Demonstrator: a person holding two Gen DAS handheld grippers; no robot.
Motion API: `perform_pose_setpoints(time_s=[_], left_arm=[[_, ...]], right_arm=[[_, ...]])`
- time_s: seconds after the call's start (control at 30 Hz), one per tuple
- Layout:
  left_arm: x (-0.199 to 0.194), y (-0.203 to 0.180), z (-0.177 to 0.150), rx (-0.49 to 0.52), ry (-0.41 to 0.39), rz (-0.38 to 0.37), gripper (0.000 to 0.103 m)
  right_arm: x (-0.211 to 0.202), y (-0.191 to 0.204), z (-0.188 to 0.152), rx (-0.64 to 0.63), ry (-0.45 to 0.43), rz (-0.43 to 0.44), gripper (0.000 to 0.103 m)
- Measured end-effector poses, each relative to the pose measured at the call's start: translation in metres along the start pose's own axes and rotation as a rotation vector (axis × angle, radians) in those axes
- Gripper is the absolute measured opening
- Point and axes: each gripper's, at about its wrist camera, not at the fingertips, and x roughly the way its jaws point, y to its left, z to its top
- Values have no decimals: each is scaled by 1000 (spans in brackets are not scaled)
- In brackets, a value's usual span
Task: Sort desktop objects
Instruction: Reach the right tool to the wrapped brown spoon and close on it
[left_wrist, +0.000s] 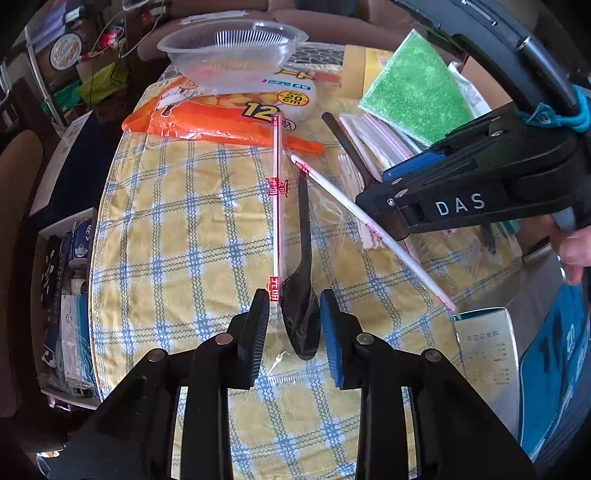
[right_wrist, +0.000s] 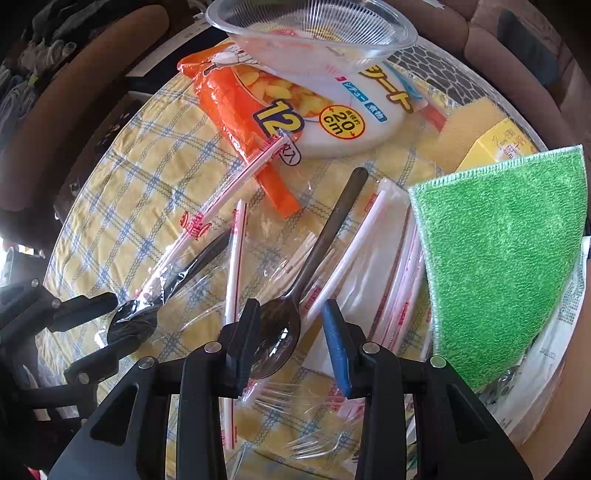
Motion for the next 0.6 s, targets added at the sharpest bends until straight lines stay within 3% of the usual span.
perform_pose_setpoints(time_s=[0.13,0.23,0.27,0.33,0.4,0.6], left_arm=[[13,1,1,-19,27,-43,26],[3,12,1,-93,30,-151,26],[-4,17,1,-116,8,-147,27],[-17,28,3,-143,-31,-113,41],[-24,38,4,-179,-53,-99,48],[-23,41,6,-180,-50,-105,48]], right_arm=[[-6,-1,-3,10,-27,45,33],[-18,-17,-3,64,-65,59,33],[-22,-23,-3,87,-78,60,34],[-30,-33,-6,122,-99,53,36],[-30,-31,-8,126,-99,54,37],[-5,-13,2,132,-58,-2,36]])
